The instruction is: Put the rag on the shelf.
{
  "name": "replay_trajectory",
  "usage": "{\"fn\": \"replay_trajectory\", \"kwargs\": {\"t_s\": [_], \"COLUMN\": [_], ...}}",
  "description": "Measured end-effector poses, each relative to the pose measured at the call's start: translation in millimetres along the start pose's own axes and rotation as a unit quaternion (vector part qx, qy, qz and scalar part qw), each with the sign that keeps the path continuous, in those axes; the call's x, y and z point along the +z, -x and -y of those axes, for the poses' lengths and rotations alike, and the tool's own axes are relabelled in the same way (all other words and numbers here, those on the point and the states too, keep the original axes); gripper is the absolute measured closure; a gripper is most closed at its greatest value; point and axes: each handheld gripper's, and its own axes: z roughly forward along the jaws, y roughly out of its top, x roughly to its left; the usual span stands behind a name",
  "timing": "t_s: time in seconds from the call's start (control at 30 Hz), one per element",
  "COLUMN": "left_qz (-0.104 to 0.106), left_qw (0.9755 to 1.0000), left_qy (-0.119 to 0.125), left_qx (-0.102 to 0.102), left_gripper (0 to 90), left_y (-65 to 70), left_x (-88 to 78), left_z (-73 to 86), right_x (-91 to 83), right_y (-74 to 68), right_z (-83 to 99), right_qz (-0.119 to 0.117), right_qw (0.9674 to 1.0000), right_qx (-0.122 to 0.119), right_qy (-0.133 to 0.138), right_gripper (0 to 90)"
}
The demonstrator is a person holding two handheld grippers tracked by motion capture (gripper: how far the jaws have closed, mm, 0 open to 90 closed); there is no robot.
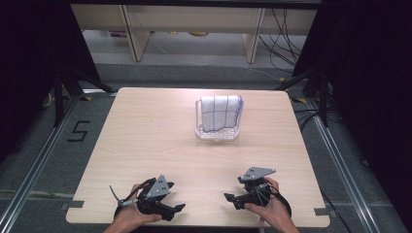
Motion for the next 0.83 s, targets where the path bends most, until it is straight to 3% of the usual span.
{"fn": "replay_trajectory", "kwargs": {"t_s": [0.03, 0.13, 0.3, 0.83], "left_qz": [0.002, -0.002, -0.007, -0.008], "left_qw": [0.9999, 1.0000, 0.9999, 0.9998], "left_qy": [0.004, -0.009, -0.007, -0.012], "left_qx": [-0.010, 0.003, -0.009, -0.010], "left_gripper": [19.0, 19.1, 19.2, 19.2], "left_y": [1.8, 0.1, -2.0, -6.8], "left_x": [1.2, 1.4, 2.5, 2.3], "left_z": [1.1, 1.6, 2.8, 4.7], "right_x": [-0.2, 1.6, 1.4, 1.0], "right_y": [-0.5, -1.0, -1.6, -1.3], "right_z": [0.6, 1.6, 1.7, 1.9], "right_qz": [0.000, -0.002, -0.001, 0.007], "right_qw": [1.0000, 1.0000, 1.0000, 0.9999], "right_qx": [-0.002, -0.005, -0.006, 0.000], "right_qy": [-0.004, -0.004, -0.006, -0.007], "right_gripper": [20.2, 20.1, 19.9, 20.2]}}
